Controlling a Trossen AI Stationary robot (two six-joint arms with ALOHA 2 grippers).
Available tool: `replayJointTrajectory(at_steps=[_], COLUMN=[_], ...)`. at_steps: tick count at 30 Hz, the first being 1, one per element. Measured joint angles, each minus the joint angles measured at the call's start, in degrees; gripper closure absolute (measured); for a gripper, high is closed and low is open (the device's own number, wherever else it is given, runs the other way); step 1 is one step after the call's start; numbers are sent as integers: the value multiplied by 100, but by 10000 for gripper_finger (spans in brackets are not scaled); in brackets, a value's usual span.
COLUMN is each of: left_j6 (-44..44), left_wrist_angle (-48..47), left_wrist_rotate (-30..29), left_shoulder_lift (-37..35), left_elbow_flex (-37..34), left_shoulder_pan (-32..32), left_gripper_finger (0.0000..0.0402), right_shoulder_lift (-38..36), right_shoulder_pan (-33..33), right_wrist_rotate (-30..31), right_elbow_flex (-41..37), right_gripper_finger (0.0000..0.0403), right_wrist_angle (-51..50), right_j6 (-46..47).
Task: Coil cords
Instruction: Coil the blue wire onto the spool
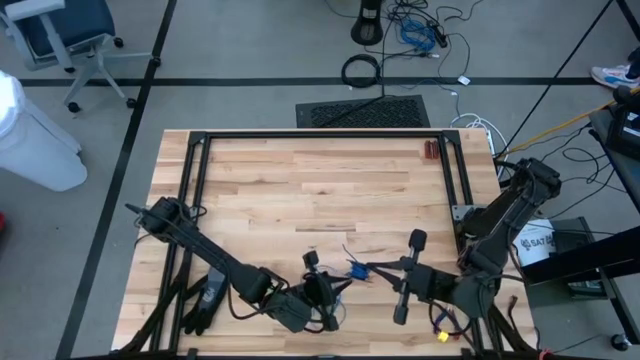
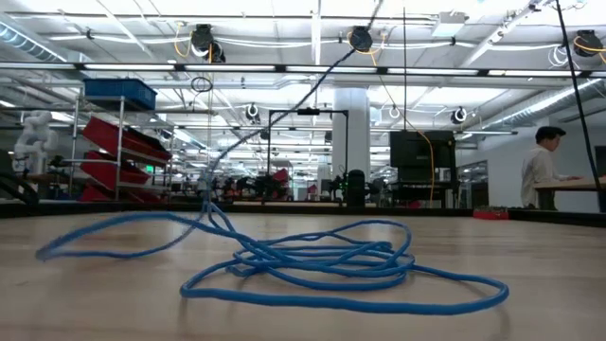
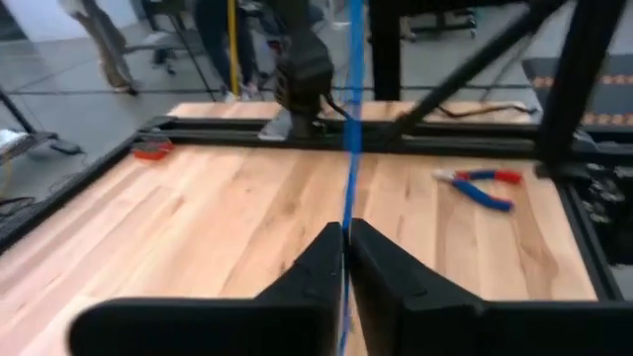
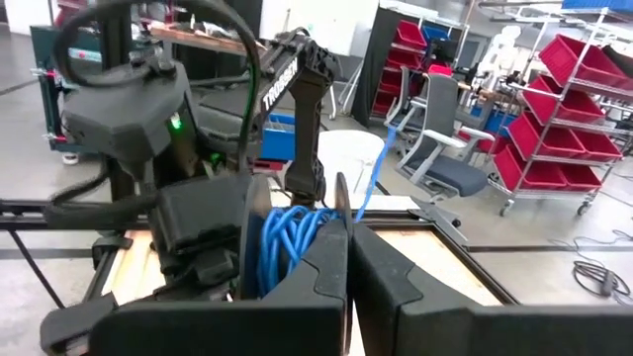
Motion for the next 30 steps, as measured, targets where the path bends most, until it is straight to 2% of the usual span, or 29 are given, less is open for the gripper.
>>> replayJointTrajectory(at_steps=[5, 8, 13, 20, 30], left_j6=[39, 308, 875, 890, 881], left_wrist_angle=[2, 9, 13, -84, -486], left_wrist_rotate=[53, 204, 492, 459, 388], left_shoulder_lift=[3, -18, -33, -33, -33], left_elbow_flex=[-9, -9, -7, -7, -4], left_shoulder_pan=[-11, -11, -41, -180, -442], left_gripper_finger=[317, 299, 295, 295, 295], right_shoulder_lift=[-83, -128, -279, -381, -402], right_shoulder_pan=[73, 165, 399, 793, 859], right_wrist_rotate=[15, 9, 5, -4, 27], right_elbow_flex=[0, 1, 1, 1, 0], right_gripper_finger=[403, 403, 403, 403, 403], right_wrist_angle=[19, -7, -3, -4, 58], right_j6=[-22, -90, -305, -546, -636])
